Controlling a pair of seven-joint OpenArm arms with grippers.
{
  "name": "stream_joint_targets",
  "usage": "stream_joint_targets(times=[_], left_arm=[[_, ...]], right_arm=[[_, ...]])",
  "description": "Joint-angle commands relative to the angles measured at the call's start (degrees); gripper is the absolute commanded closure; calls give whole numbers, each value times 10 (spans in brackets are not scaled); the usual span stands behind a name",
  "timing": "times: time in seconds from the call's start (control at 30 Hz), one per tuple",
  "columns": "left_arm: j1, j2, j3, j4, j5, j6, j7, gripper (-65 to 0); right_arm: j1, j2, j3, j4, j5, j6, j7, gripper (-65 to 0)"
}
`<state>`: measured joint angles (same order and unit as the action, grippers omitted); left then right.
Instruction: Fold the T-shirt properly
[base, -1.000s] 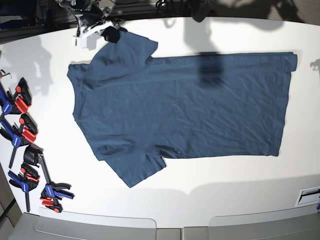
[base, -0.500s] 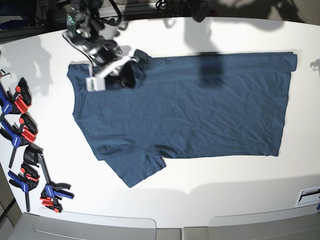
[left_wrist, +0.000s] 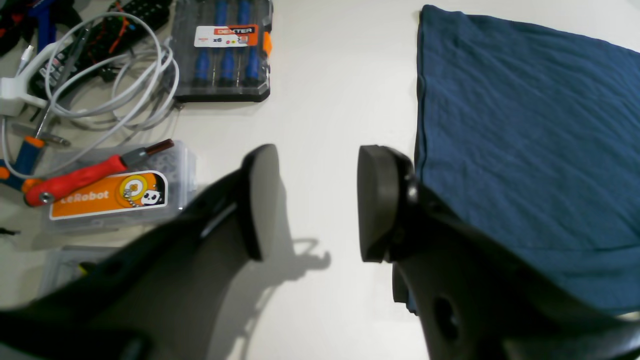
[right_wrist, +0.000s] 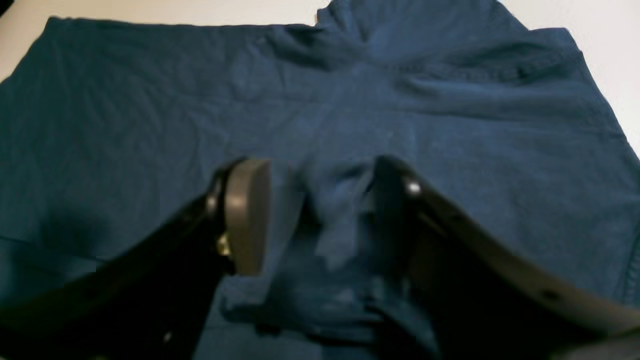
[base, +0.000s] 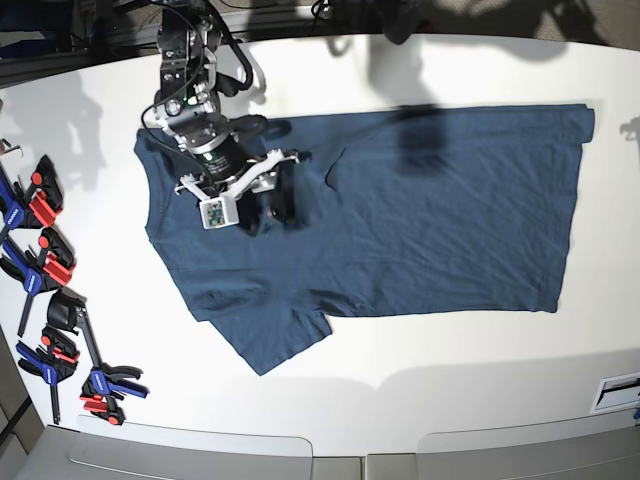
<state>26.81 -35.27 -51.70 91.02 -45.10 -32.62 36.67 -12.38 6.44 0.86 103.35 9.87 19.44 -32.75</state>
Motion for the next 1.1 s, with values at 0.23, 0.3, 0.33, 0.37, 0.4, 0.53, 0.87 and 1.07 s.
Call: stream_joint_targets(times=[0.23,0.3,0.33,0.37,0.4,0.53,0.87,1.07], left_arm=[[-1,-16,-7,8,-42,0,22,-230],[-1,-16,-7,8,-68,-14,43,-205],[-1,-15,-7,8,-83,-36,55,-166],[-1,-14,-7,9,-100,-57,66,-116],[-1,-12,-5,9,-121,-73,78,-62],[-1,1,22,10,-147,-74,98,0],[-2,16,197,9,-21,-74,27,0],[-13,42,261,4,103,-9,-22,0]], right_arm=[[7,1,35,12,7,0,7,-304],[6,1,61,15,19,0,-24,-229],[6,1,76,19,31,0,-45,-160],[6,1,93,24,46,2,-65,-78],[6,1,112,29,63,4,-84,0],[-6,1,188,38,144,44,-127,0],[-84,2,220,14,122,73,-66,0],[-70,10,220,-41,113,71,-38,0]])
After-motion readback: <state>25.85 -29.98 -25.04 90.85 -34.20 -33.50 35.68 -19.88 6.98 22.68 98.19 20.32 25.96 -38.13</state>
